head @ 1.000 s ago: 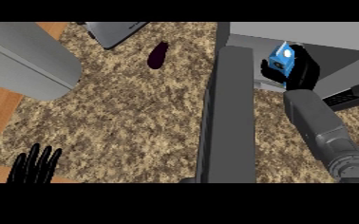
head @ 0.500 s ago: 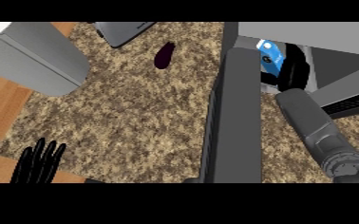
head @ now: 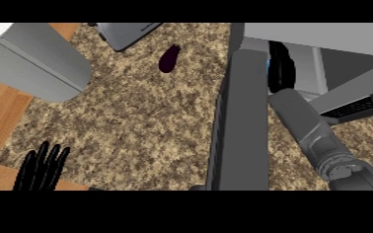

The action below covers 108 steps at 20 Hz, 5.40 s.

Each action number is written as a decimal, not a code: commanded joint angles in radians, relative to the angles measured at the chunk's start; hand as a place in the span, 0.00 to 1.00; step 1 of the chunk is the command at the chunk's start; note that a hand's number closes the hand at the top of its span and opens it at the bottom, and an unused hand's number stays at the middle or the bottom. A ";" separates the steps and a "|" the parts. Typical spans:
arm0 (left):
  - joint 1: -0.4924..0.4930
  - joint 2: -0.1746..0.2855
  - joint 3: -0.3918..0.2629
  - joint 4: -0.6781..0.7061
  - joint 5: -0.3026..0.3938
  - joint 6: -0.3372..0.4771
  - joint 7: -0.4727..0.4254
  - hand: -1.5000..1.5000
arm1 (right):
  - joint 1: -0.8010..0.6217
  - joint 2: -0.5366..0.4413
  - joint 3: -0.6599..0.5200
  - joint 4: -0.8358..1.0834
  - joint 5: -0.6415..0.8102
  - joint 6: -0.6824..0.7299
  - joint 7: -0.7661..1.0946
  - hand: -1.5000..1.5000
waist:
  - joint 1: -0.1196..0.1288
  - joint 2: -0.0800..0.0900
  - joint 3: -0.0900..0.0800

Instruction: Pick up the milk, place it into the microwave and close the microwave

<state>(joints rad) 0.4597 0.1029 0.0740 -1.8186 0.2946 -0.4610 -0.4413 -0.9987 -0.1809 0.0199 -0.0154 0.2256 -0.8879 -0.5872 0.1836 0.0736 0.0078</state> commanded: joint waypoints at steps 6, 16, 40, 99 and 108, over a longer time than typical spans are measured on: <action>0.030 0.006 0.016 -0.009 0.010 -0.015 -0.021 0.00 | 0.020 0.055 -0.097 -0.098 -0.099 0.180 -0.093 0.00 | -0.042 -0.017 0.002; 0.053 -0.018 -0.012 -0.004 -0.036 -0.010 -0.044 0.00 | 0.148 0.084 -0.217 -0.140 -0.226 0.442 -0.278 0.00 | -0.096 -0.035 -0.001; 0.079 -0.022 -0.038 0.006 -0.111 -0.029 0.013 0.00 | 0.491 0.094 -0.205 -0.237 -0.241 0.807 -0.522 0.00 | -0.179 -0.073 -0.008; -0.903 -0.102 -1.095 0.807 -0.069 0.626 0.126 0.00 | 1.072 -0.233 -0.181 -0.990 -0.516 1.217 -0.368 0.00 | -0.299 -0.057 -0.013; -1.051 -0.102 -1.112 0.806 0.061 0.767 0.151 1.00 | 1.071 -0.278 -0.144 -1.076 -0.551 1.257 -0.312 0.00 | -0.376 -0.045 -0.014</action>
<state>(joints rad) -0.5283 0.0295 -1.0211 -0.9850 0.3016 0.2721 -0.2801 0.0832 -0.4505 -0.1432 -1.0661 -0.3147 0.2942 -0.8855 -0.1607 0.0249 -0.0043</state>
